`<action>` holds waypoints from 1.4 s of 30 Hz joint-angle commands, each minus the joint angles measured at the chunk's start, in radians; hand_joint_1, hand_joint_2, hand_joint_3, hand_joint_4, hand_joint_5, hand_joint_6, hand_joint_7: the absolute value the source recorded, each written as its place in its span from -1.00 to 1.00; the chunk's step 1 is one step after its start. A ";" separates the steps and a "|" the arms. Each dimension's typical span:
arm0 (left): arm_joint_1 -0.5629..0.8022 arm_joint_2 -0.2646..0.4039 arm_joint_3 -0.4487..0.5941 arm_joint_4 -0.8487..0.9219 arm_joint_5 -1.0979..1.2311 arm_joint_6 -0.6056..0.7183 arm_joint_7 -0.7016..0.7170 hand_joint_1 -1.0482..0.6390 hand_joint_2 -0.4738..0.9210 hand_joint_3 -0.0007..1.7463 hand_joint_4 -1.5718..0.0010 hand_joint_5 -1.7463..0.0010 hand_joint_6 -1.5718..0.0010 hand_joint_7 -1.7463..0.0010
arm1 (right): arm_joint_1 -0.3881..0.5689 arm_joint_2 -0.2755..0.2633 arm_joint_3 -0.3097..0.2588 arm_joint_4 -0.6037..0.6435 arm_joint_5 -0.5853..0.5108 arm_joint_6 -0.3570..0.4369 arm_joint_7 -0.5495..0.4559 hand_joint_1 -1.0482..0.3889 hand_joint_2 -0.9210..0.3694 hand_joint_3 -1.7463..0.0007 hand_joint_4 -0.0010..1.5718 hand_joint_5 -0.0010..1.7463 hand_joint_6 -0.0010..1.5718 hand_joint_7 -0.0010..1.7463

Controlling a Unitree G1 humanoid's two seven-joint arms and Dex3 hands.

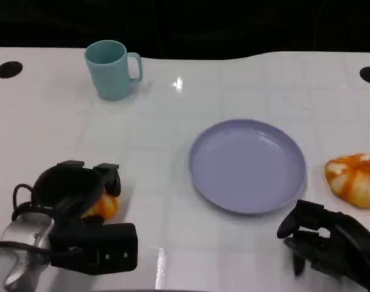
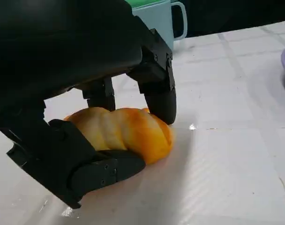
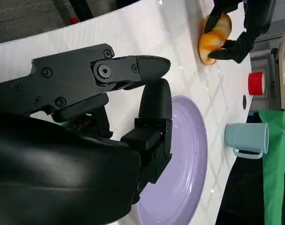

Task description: Grasp the bread from the table and place it into the plate.

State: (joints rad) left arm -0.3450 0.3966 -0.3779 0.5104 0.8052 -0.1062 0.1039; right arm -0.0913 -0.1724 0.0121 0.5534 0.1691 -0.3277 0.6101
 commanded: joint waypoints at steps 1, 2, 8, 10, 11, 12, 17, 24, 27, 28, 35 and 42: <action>-0.026 0.004 0.004 0.102 -0.030 -0.055 0.082 0.07 0.31 0.53 0.07 -1.00 0.38 -1.00 | 0.019 -0.016 0.001 0.024 -0.020 0.023 -0.010 -0.25 -1.00 0.67 -0.17 1.00 -0.16 0.59; -0.031 0.003 0.005 0.116 -0.035 -0.068 0.100 0.06 0.30 0.56 0.07 -1.00 0.38 -1.00 | 0.019 -0.016 0.002 0.024 -0.023 0.020 -0.014 -0.26 -1.00 0.67 -0.17 1.00 -0.16 0.59; -0.032 0.008 0.016 0.086 -0.055 -0.127 0.181 0.05 0.34 0.43 0.07 -1.00 0.36 -1.00 | 0.017 -0.019 0.005 0.024 -0.029 0.024 -0.022 -0.25 -1.00 0.67 -0.17 1.00 -0.16 0.57; -0.032 0.011 0.017 0.067 -0.055 -0.145 0.202 0.04 0.34 0.40 0.07 -1.00 0.35 -1.00 | 0.020 -0.021 0.008 0.014 -0.034 0.036 -0.029 -0.25 -1.00 0.67 -0.17 1.00 -0.16 0.57; -0.032 0.012 0.016 0.063 -0.054 -0.149 0.208 0.04 0.34 0.38 0.07 -1.00 0.35 -1.00 | 0.020 -0.021 0.008 0.011 -0.034 0.039 -0.031 -0.25 -1.00 0.67 -0.17 1.00 -0.16 0.57; -0.032 0.009 0.021 0.038 -0.061 -0.147 0.199 0.04 0.34 0.38 0.06 -1.00 0.35 -1.00 | 0.020 -0.021 0.006 0.009 -0.029 0.044 -0.027 -0.25 -1.00 0.67 -0.17 1.00 -0.16 0.57; -0.067 -0.005 0.030 -0.009 -0.098 -0.156 0.157 0.10 0.26 0.47 0.12 -1.00 0.39 -1.00 | 0.002 -0.018 -0.013 0.065 0.001 0.004 0.016 -0.23 -1.00 0.68 -0.17 1.00 -0.16 0.56; -0.141 -0.035 0.022 0.010 -0.098 -0.154 0.143 0.05 0.40 0.27 0.09 -1.00 0.38 -1.00 | -0.004 -0.022 -0.010 0.091 -0.004 -0.022 0.013 -0.30 -1.00 0.69 -0.16 1.00 -0.15 0.58; -0.177 -0.056 0.012 0.036 -0.097 -0.163 0.139 0.04 0.45 0.17 0.06 -1.00 0.36 -1.00 | -0.001 -0.023 -0.009 0.089 -0.005 -0.023 0.010 -0.29 -1.00 0.69 -0.16 1.00 -0.16 0.58; -0.181 -0.058 0.011 0.041 -0.097 -0.165 0.139 0.03 0.45 0.16 0.06 -1.00 0.35 -1.00 | -0.001 -0.024 -0.009 0.090 -0.005 -0.024 0.010 -0.29 -1.00 0.68 -0.16 1.00 -0.16 0.58; -0.272 -0.133 -0.018 0.100 -0.078 -0.172 0.171 0.06 0.51 -0.08 -0.01 -1.00 0.31 -1.00 | -0.010 -0.014 -0.024 0.127 0.025 -0.060 0.060 -0.27 -1.00 0.68 -0.16 1.00 -0.18 0.59; -0.322 -0.182 -0.053 0.151 -0.058 -0.204 0.231 0.06 0.45 0.08 -0.04 -1.00 0.26 -1.00 | -0.013 -0.014 -0.035 0.134 0.030 -0.060 0.079 -0.26 -1.00 0.68 -0.15 1.00 -0.17 0.61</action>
State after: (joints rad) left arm -0.6373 0.2175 -0.4229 0.6341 0.7381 -0.2970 0.3018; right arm -0.1255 -0.1724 -0.0191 0.6594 0.2050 -0.4117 0.6845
